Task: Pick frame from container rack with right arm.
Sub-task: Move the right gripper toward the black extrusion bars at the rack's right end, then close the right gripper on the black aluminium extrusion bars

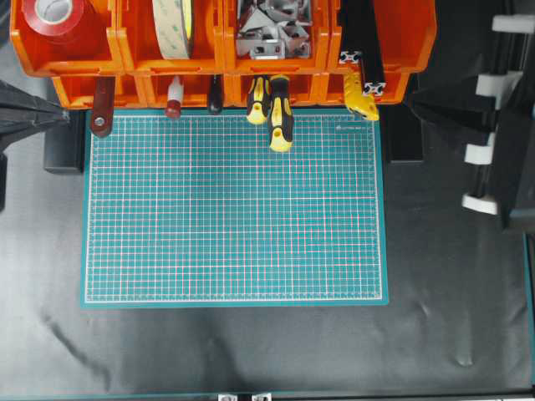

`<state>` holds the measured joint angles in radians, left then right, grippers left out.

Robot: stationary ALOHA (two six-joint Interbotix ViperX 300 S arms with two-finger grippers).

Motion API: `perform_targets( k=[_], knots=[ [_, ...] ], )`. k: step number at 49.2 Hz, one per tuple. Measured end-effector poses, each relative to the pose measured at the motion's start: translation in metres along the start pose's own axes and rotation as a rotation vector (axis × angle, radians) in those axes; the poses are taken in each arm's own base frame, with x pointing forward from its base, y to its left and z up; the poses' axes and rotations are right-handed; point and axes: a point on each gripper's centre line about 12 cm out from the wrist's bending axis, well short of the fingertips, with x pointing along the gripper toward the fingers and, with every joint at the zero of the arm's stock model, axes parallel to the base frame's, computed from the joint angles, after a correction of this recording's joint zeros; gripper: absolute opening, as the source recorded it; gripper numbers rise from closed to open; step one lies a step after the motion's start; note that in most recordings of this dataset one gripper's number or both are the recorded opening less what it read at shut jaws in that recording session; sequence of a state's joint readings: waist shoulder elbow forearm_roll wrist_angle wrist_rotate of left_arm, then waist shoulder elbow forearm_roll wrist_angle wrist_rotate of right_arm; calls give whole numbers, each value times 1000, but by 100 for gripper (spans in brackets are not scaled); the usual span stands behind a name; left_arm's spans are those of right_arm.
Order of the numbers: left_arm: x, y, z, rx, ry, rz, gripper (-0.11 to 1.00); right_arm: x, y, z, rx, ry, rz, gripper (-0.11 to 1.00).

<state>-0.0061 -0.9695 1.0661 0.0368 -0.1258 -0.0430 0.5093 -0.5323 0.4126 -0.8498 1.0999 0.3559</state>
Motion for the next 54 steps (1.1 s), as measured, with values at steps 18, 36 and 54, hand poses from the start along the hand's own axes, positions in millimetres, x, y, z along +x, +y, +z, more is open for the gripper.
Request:
perform_targets(
  k=[18, 36, 54],
  knots=[
    [0, 0, -3, 0, 26, 0, 0, 3, 15, -1, -122, 72, -183, 23],
    [-1, 0, -6, -2, 52, 1, 0, 28, 43, -6, -211, 132, -203, 83],
    [-1, 0, -6, -3, 51, 2, 0, 57, 38, -6, -257, 211, -318, 83]
  ],
)
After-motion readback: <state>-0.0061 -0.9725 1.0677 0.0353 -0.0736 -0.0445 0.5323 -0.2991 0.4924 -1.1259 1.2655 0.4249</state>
